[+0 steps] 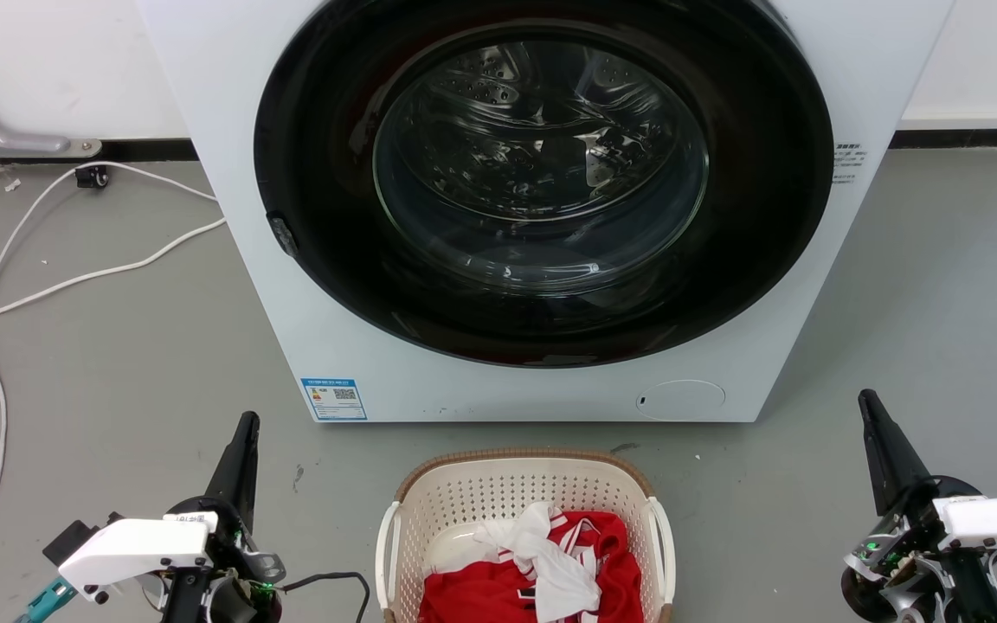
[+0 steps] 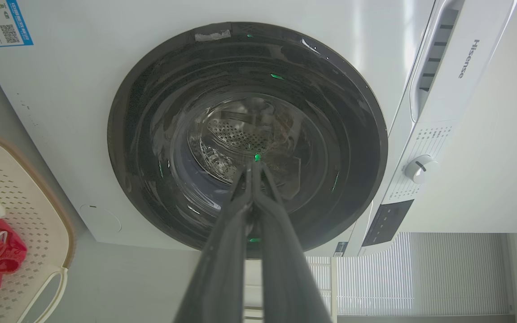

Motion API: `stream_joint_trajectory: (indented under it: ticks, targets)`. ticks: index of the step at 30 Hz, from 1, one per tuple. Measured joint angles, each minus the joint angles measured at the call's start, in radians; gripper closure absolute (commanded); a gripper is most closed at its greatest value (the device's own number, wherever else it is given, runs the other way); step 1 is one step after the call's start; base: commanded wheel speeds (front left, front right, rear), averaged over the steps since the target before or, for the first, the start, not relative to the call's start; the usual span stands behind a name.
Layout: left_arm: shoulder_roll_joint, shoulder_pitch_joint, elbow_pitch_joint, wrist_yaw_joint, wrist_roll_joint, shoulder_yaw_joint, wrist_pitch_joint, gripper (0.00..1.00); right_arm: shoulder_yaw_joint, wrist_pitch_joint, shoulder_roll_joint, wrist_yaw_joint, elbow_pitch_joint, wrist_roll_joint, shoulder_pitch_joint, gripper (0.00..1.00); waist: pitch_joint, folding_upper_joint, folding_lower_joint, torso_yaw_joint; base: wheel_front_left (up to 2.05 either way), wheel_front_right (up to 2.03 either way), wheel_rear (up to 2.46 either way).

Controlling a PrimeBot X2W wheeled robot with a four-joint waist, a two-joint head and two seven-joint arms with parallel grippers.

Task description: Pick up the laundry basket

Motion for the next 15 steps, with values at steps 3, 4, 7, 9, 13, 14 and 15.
stream_joint_trajectory:
  ticks: [3,4,7,9,13,14,15]
  targets:
    - [0.0,0.0,0.0,0.0,0.003,0.0,0.0,1.0,-0.001,0.0,0.0,0.0,0.0,-0.003,0.0,1.0,0.0,0.0,0.0,0.0,0.0,0.0,0.0]
    - [0.0,0.0,0.0,0.0,0.003,0.001,0.0,1.0,-0.001,0.0,0.0,0.0,0.0,-0.003,0.0,1.0,0.0,0.0,0.0,0.0,0.0,0.0,0.0]
    - [-0.001,0.0,0.0,0.0,0.003,0.001,0.0,1.0,-0.001,0.0,0.001,0.0,0.0,-0.003,0.0,1.0,0.0,0.0,0.0,0.0,0.0,0.0,0.0]
    - [-0.001,0.0,0.0,0.0,0.004,0.001,0.001,1.0,-0.002,0.0,0.001,0.0,0.0,-0.003,0.0,1.0,0.0,0.0,0.0001,0.0,0.0,0.0,0.0]
    - [-0.001,0.0,0.0,0.0,0.004,0.002,0.001,1.0,-0.002,0.0,0.001,0.0,0.0,-0.003,0.0,1.0,0.0,0.0,0.0001,0.0,0.0,0.0,0.0]
    - [-0.001,0.0,0.0,0.0,0.004,0.002,0.001,1.0,-0.002,0.001,0.002,0.0,0.0,-0.003,0.0,1.0,0.0,0.0,0.0,0.0,0.0,0.0,0.0]
    - [-0.002,0.0,0.0,0.0,0.004,0.002,0.001,1.0,-0.002,0.001,0.002,0.0,0.0,-0.004,0.0,1.0,0.0,0.0,0.0,0.0,0.0,0.0,0.0]
